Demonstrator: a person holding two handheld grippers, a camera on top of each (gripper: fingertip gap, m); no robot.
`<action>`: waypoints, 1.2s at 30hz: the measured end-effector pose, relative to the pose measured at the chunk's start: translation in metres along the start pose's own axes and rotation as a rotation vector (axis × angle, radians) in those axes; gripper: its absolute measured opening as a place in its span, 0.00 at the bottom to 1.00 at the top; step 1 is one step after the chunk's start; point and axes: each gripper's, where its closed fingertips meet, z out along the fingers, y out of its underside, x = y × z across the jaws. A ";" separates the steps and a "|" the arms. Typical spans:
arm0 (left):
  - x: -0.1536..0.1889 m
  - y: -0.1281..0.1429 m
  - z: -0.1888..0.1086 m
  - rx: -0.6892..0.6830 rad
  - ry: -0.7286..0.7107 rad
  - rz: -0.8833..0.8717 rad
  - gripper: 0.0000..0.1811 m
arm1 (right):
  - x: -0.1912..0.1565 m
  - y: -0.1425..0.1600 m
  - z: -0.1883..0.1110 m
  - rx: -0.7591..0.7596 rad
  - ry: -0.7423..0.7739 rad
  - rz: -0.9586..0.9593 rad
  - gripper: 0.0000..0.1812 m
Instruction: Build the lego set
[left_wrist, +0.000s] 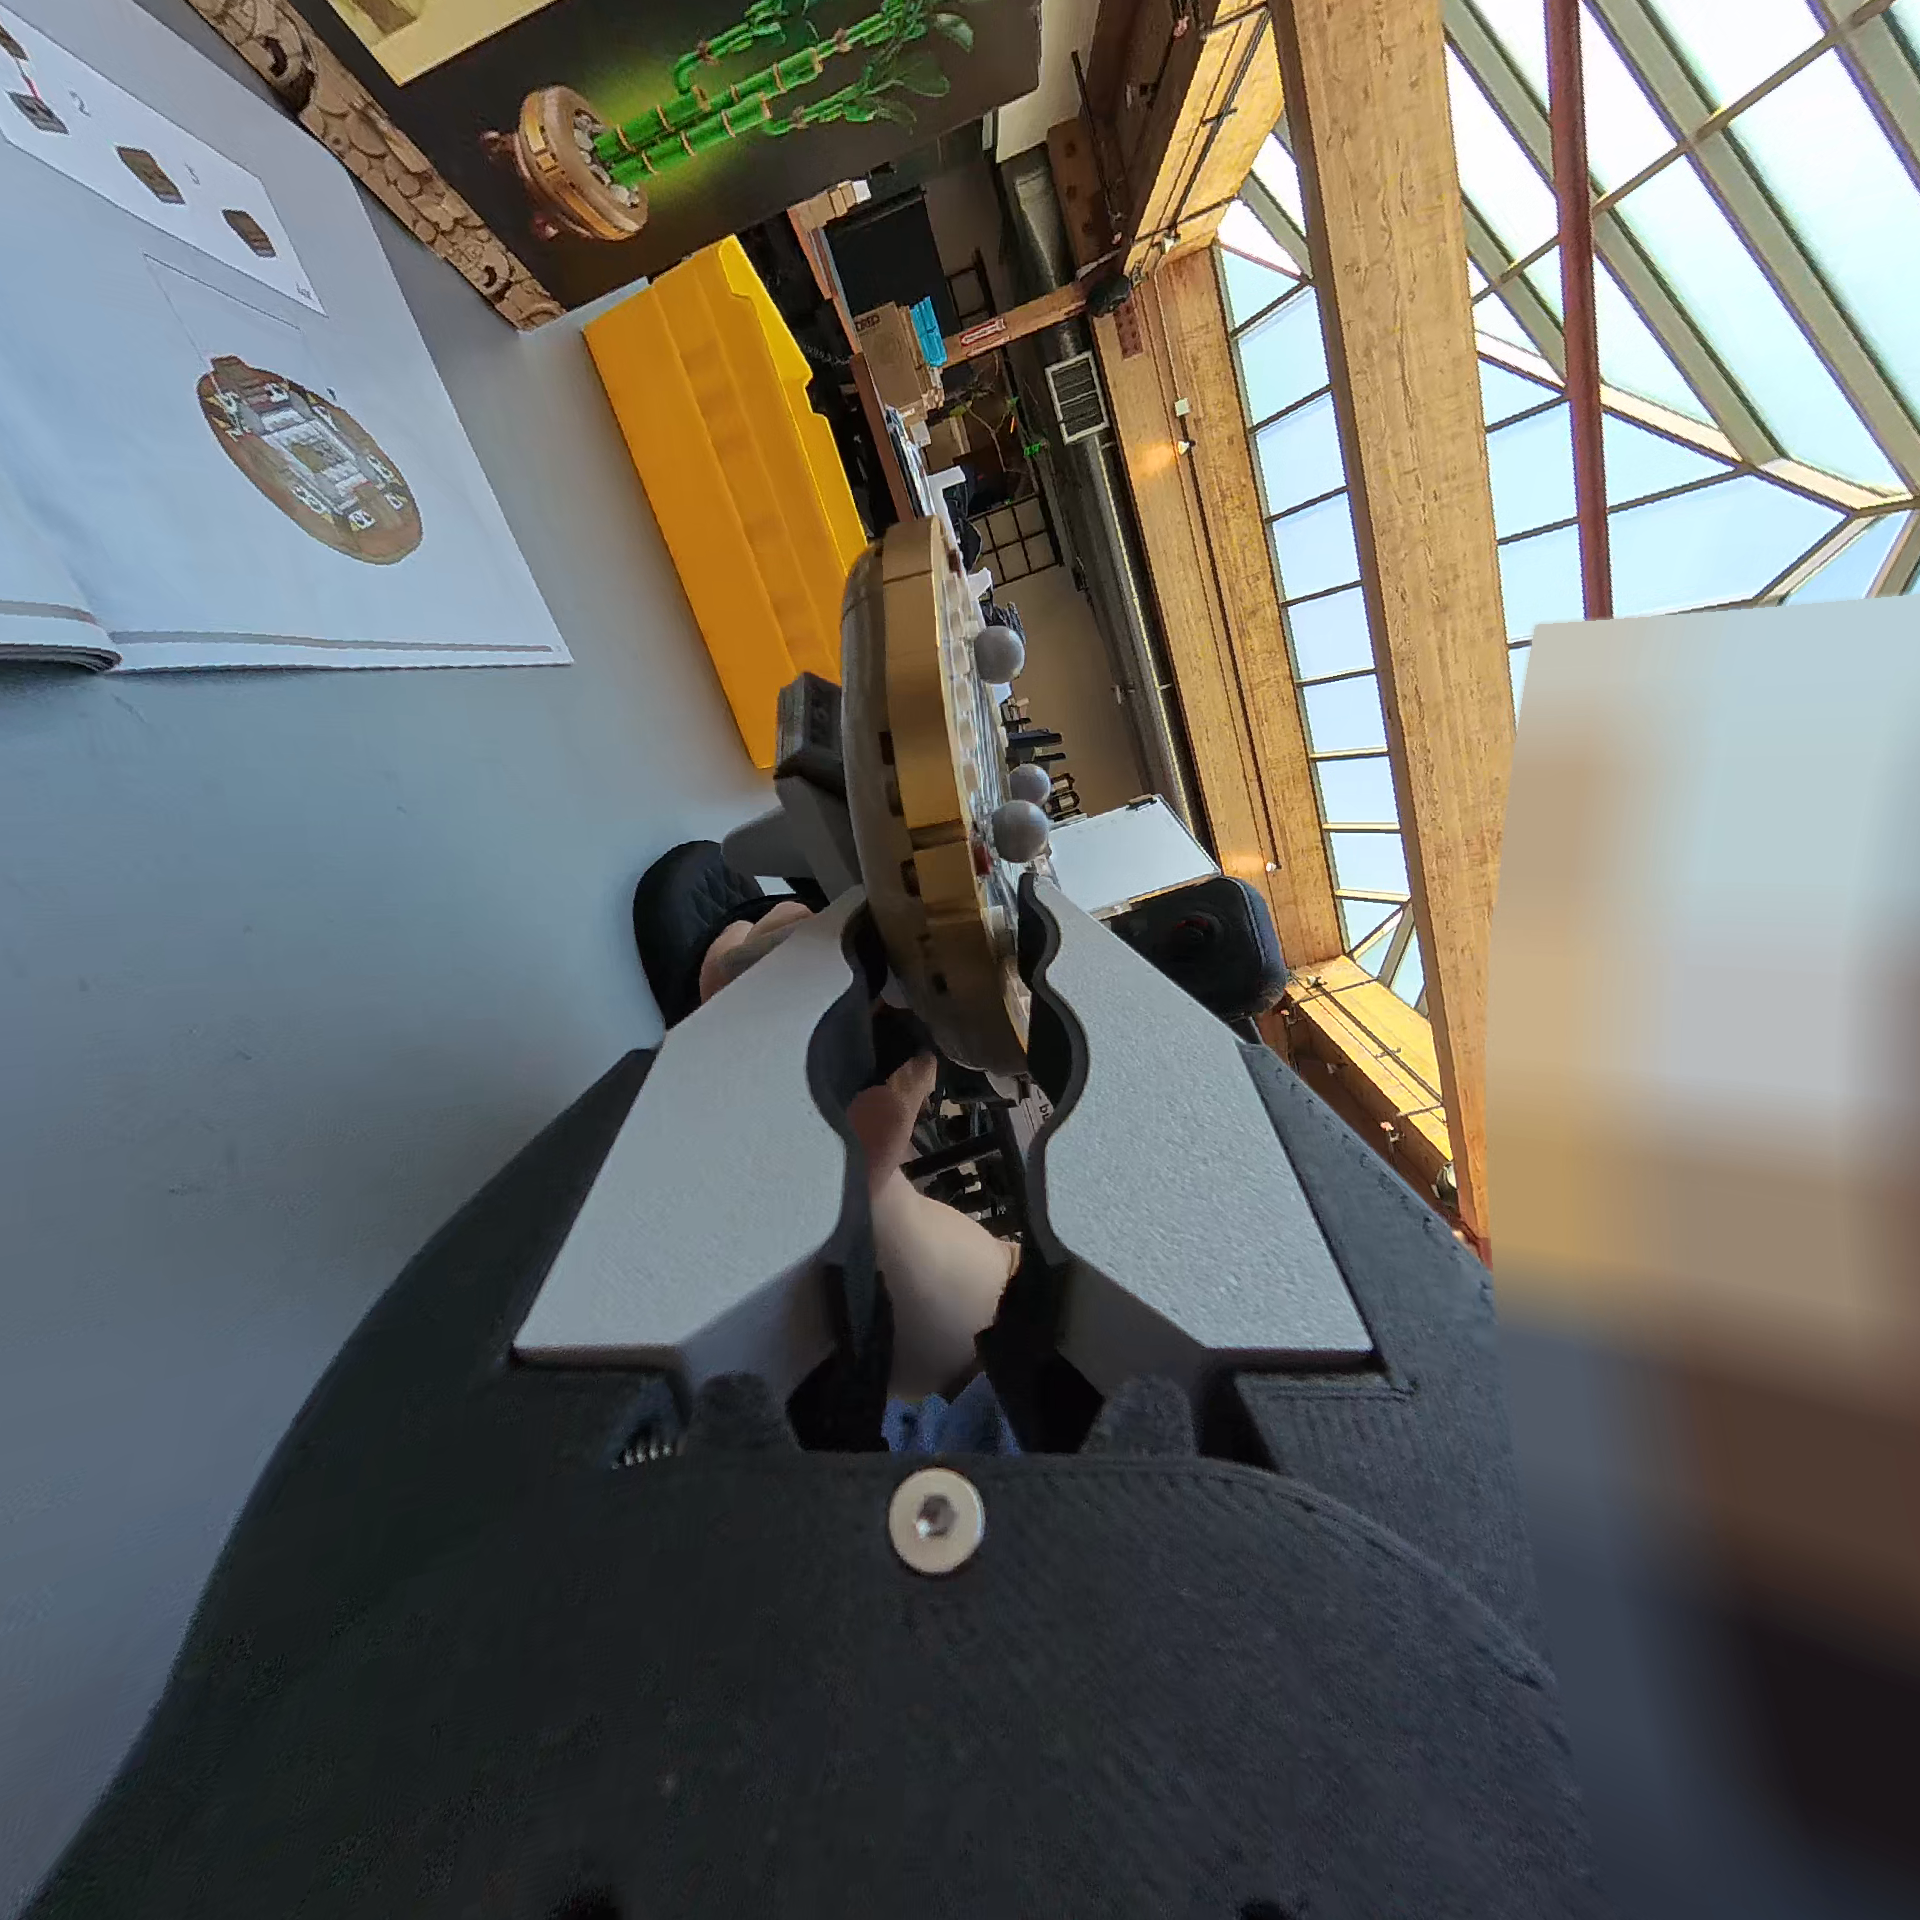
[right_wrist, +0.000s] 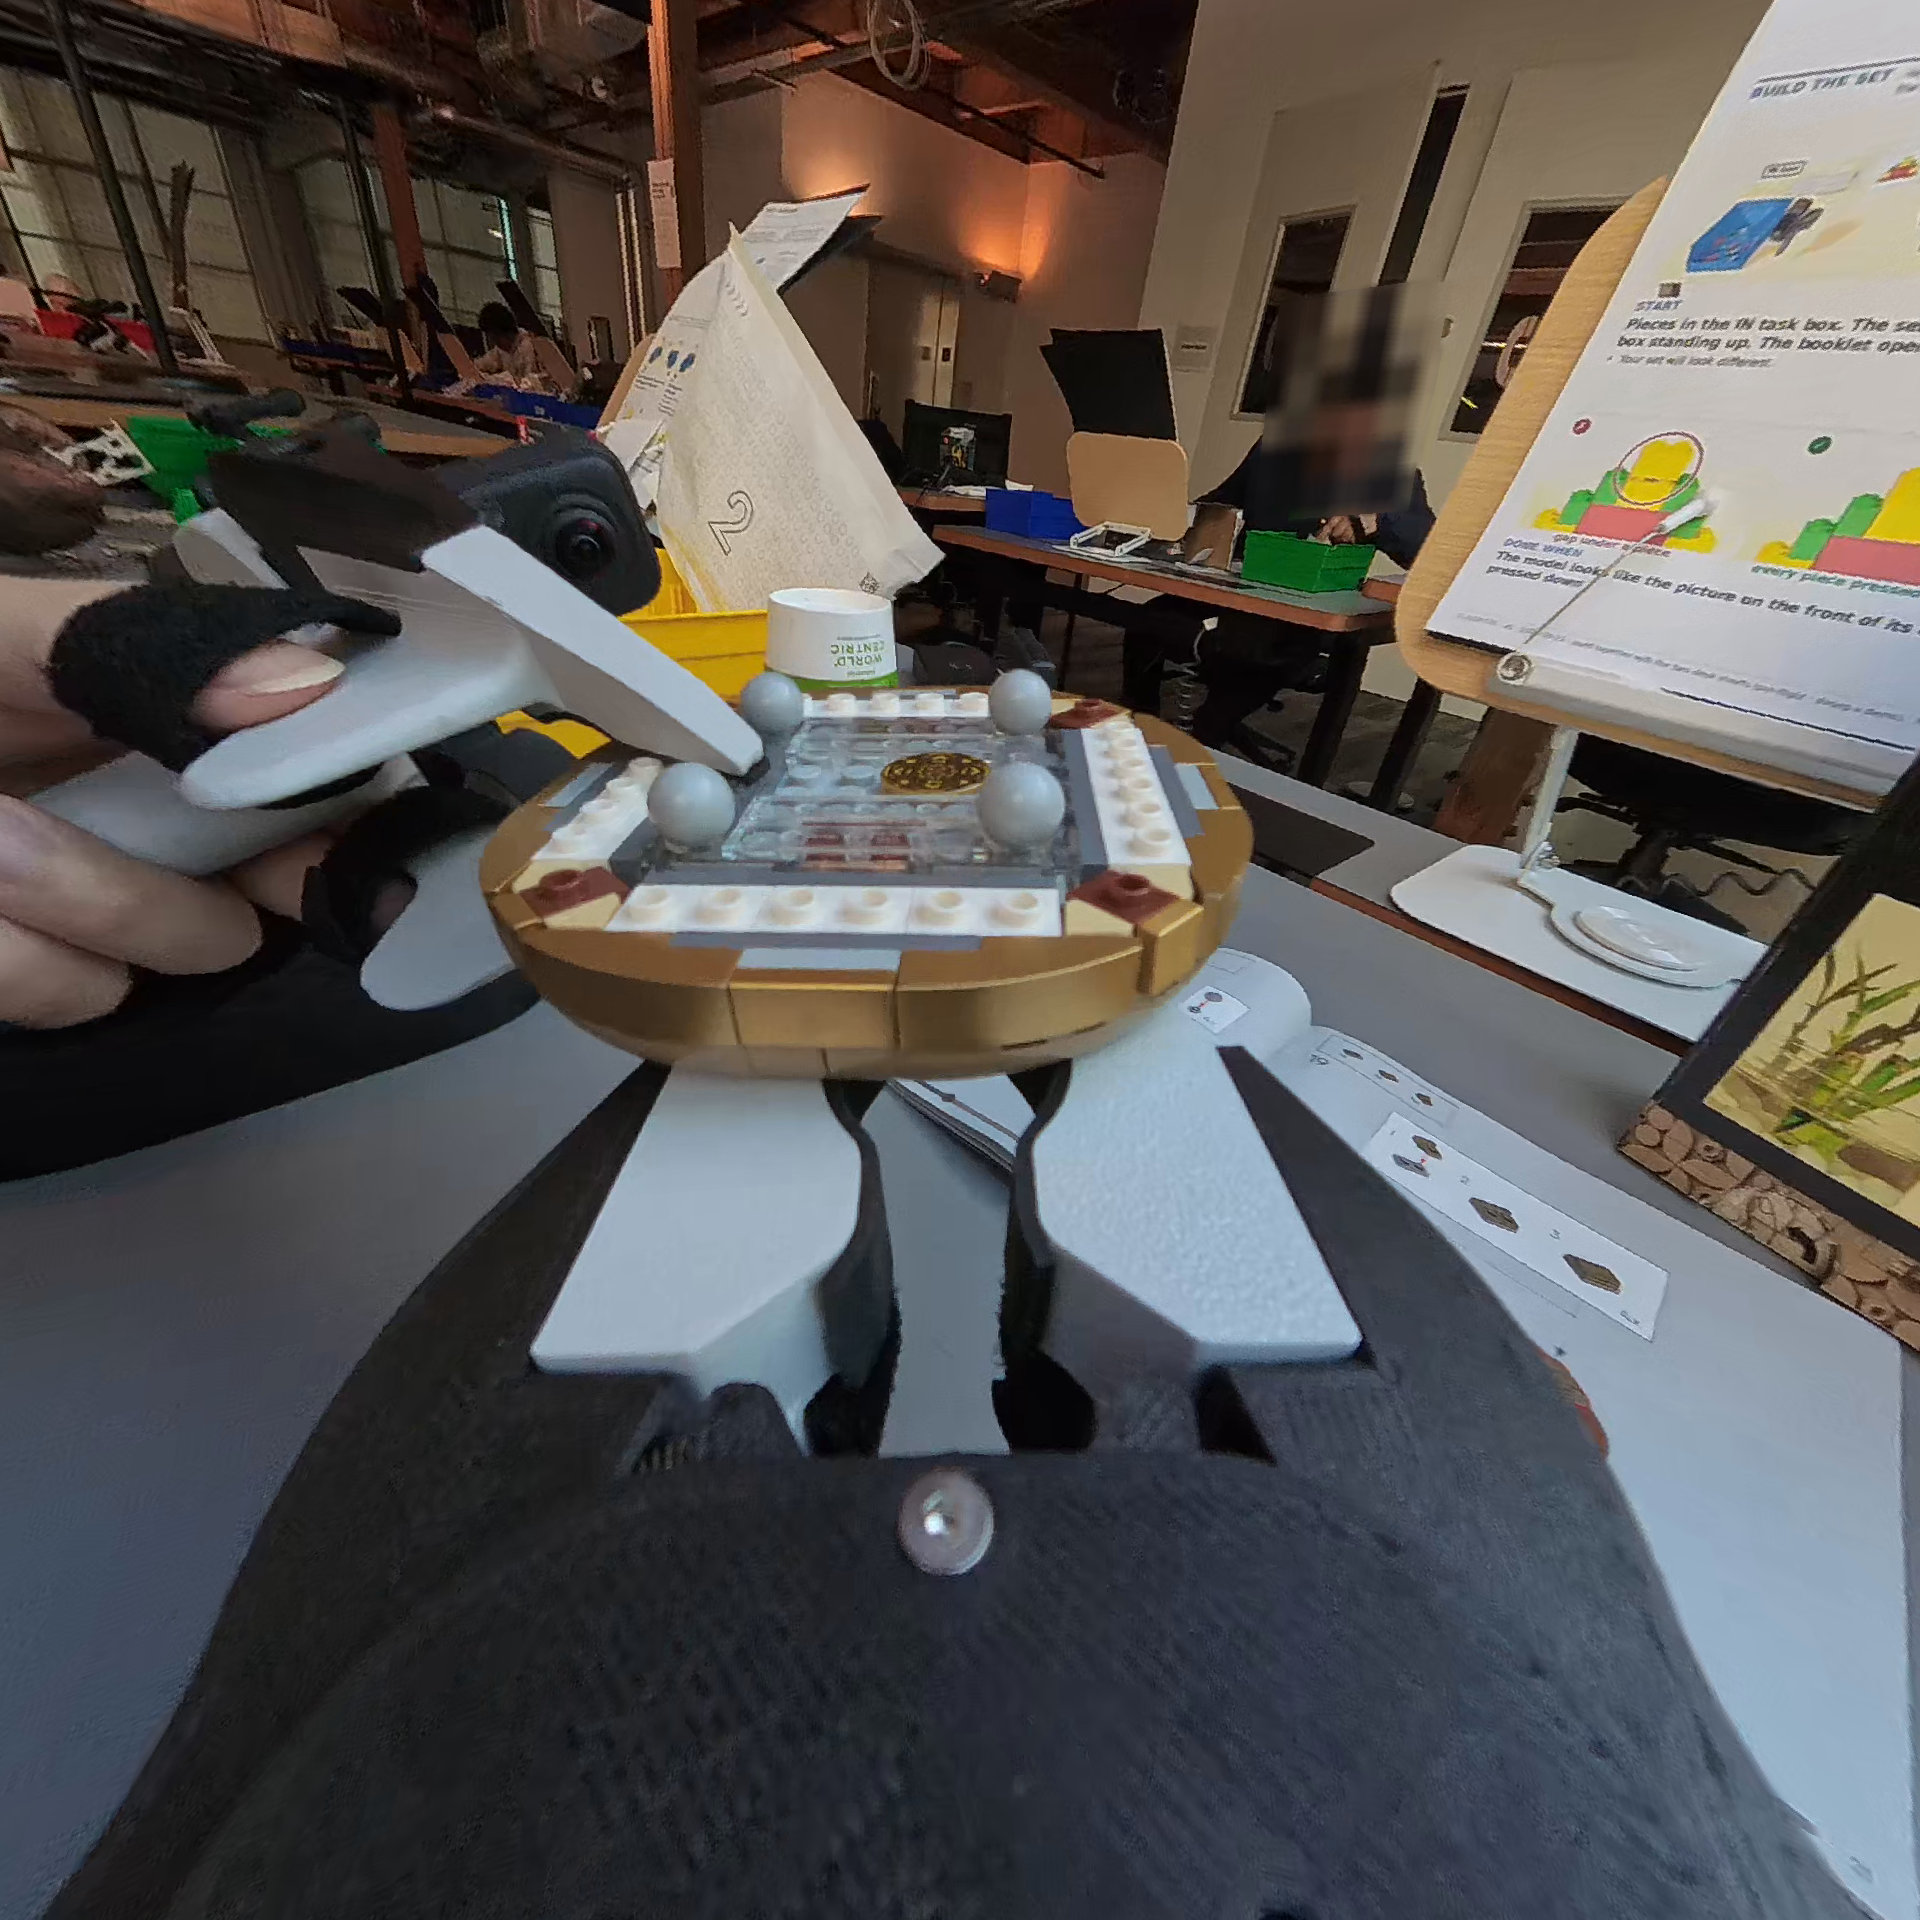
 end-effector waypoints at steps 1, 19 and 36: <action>-0.001 -0.001 -0.002 0.006 -0.005 0.002 0.12 | 0.003 0.003 0.000 -0.021 0.018 -0.020 0.07; -0.038 -0.003 -0.051 0.161 0.010 -0.138 0.11 | 0.033 0.042 -0.006 -0.261 -0.059 0.339 0.08; -0.053 -0.007 -0.042 0.207 -0.203 0.160 0.11 | -0.022 0.002 -0.014 -0.898 -0.358 0.073 0.08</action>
